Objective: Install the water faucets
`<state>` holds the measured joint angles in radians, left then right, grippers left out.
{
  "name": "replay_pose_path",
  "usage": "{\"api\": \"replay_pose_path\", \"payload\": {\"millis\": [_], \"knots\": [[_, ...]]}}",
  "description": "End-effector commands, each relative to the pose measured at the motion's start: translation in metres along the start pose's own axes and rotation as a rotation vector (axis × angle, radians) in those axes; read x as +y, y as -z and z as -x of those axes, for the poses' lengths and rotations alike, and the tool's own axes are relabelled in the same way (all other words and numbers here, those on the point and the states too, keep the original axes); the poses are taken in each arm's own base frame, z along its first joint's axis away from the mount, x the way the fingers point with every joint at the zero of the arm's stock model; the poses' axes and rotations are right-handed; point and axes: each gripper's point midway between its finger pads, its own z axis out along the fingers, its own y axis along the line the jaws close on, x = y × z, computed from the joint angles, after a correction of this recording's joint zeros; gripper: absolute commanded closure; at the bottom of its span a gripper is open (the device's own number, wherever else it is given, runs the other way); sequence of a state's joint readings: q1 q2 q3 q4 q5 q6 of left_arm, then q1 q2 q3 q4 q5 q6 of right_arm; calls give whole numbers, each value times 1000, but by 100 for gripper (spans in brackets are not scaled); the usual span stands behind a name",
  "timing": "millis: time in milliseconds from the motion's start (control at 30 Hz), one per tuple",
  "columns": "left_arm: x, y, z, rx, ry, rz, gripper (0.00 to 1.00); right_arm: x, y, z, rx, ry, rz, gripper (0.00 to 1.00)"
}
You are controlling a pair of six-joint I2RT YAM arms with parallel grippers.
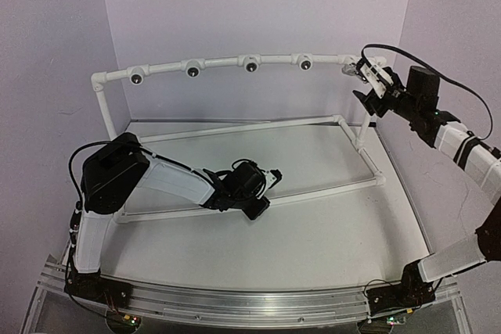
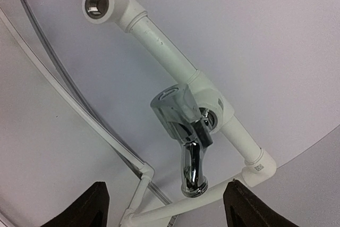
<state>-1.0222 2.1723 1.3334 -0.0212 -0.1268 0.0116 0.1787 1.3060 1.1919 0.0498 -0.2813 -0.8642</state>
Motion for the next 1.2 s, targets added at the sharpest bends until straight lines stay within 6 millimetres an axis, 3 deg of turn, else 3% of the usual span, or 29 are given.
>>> {"api": "replay_pose_path", "payload": {"millis": [0,600,1167], "knots": [[-32,2,-217,648,48,-73,100,-33,-6,31,-99,-83,-74,27],[-34,0,-213,649,53,-78,100,-42,-31,20,-79,-71,-131,36],[-33,1,-212,650,58,-75,100,-45,-39,18,-96,-109,-158,45]]}}
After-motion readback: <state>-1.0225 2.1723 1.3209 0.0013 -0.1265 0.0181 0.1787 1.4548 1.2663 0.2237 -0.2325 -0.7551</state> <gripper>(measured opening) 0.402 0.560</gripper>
